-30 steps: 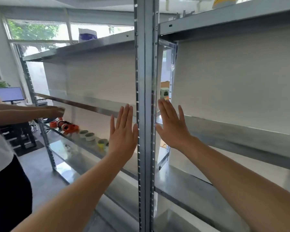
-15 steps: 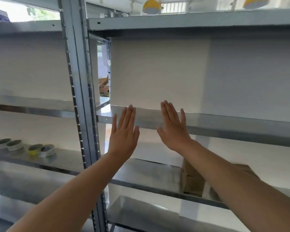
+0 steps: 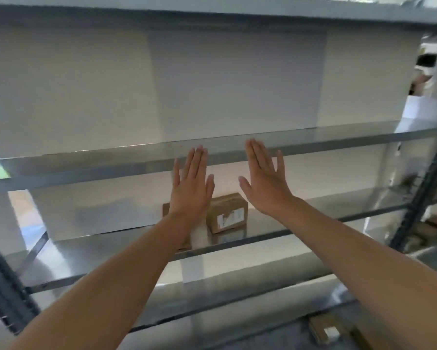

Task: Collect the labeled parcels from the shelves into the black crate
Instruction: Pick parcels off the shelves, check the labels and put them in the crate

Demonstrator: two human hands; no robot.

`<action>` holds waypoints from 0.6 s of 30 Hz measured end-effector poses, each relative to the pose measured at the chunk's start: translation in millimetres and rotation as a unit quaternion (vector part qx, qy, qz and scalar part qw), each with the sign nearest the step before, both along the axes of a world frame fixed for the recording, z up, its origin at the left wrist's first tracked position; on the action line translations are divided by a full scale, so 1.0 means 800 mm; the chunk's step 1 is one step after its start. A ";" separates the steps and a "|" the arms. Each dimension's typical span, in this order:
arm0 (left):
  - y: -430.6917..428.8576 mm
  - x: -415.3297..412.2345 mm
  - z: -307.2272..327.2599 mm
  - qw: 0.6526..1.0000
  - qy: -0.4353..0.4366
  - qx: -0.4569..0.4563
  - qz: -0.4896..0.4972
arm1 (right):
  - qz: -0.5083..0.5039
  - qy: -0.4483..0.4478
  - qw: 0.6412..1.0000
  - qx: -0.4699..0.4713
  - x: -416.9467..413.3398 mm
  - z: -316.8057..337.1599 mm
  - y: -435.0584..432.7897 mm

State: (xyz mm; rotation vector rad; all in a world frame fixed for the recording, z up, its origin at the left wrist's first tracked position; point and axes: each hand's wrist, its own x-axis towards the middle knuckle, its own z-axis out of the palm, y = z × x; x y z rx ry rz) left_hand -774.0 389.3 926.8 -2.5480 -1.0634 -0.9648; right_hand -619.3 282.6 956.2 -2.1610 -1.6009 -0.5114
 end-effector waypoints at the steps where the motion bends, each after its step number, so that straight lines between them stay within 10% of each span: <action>1: -0.014 0.030 -0.005 1.000 0.008 -0.008 -0.021 | -0.021 0.002 1.000 0.000 0.025 -0.004 -0.024; 18: -0.299 0.372 -0.111 0.934 0.062 -0.055 -0.347 | -0.372 0.095 0.920 -0.078 0.273 -0.116 -0.403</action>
